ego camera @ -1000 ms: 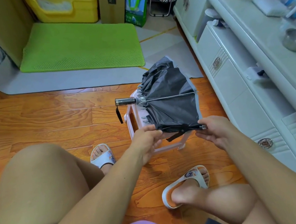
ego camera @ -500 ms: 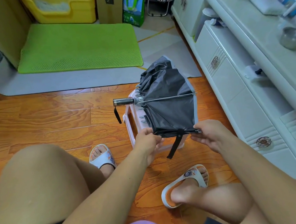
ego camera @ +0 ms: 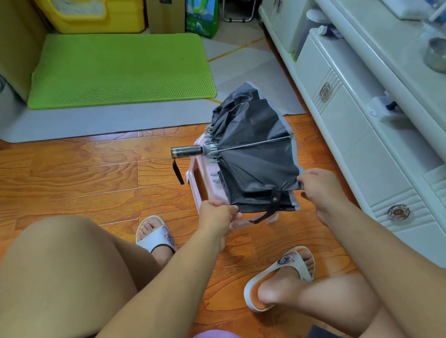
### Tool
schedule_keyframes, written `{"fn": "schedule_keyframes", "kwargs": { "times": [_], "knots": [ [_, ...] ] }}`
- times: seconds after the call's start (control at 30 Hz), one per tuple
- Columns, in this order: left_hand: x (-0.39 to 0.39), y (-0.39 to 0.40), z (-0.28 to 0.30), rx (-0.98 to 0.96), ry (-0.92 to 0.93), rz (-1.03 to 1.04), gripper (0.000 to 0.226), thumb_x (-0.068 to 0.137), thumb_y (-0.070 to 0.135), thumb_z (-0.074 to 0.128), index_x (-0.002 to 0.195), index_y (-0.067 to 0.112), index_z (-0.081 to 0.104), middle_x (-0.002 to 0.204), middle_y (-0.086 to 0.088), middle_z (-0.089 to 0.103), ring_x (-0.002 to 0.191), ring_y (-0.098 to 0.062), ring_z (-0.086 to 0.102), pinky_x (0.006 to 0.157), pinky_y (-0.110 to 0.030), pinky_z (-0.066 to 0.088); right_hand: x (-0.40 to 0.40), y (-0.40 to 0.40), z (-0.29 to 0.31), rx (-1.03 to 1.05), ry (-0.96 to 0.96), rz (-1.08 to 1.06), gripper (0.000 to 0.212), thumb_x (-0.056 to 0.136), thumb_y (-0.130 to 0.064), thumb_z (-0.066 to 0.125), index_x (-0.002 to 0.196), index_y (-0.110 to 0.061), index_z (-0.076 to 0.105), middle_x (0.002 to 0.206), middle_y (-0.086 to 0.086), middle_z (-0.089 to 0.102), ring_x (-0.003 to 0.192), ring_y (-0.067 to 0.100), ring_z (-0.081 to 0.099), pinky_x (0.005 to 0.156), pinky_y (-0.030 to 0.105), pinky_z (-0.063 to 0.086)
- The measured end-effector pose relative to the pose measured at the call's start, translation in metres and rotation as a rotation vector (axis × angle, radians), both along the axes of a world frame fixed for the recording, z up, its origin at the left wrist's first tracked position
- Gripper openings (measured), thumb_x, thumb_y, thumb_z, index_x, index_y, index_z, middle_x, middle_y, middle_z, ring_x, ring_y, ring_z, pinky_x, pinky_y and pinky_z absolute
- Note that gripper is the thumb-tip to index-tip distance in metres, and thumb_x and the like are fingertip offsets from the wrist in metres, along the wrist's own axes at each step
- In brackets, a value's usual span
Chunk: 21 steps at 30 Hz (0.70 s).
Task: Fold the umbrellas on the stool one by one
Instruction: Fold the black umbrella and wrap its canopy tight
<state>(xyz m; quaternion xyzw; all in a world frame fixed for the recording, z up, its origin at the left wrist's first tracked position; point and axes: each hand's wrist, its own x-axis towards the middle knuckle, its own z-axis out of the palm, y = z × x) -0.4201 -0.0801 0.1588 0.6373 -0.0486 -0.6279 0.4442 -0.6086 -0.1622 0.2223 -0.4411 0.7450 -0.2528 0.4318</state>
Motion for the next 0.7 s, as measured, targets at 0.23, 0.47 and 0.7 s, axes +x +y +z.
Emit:
{"fn": "schedule_keyframes", "kwargs": {
  "times": [0.23,0.47,0.7],
  "knots": [
    [-0.001,0.001,-0.008,-0.048,-0.008,-0.094,0.025,0.097,0.004,0.061,0.117,0.018,0.063,0.109,-0.015,0.068,0.083,-0.022,0.065,0.071,-0.029,0.057,0.009,-0.007,0.014,0.070,-0.563,-0.277,0.016,0.100,0.002,0.046,0.112,0.002,0.057,0.101,0.019,0.070,0.077,0.024,0.074,0.057,0.028,0.060],
    [-0.004,-0.002,-0.008,-0.063,0.027,-0.052,0.026,0.096,0.005,0.060,0.119,0.018,0.061,0.112,-0.015,0.069,0.090,-0.025,0.068,0.080,-0.034,0.060,0.001,0.018,-0.023,0.386,-0.285,-0.144,0.015,0.102,0.000,0.051,0.117,0.003,0.055,0.102,0.019,0.067,0.081,0.022,0.069,0.073,0.033,0.059],
    [-0.004,-0.007,-0.001,-0.196,-0.027,-0.040,0.062,0.093,-0.009,0.053,0.138,0.033,0.047,0.123,-0.018,0.058,0.079,-0.024,0.066,0.068,-0.030,0.056,0.006,0.016,-0.041,0.466,-0.485,-0.278,0.023,0.103,-0.002,0.048,0.125,0.000,0.052,0.115,0.019,0.060,0.099,0.032,0.065,0.094,0.048,0.054]
  ]
}}
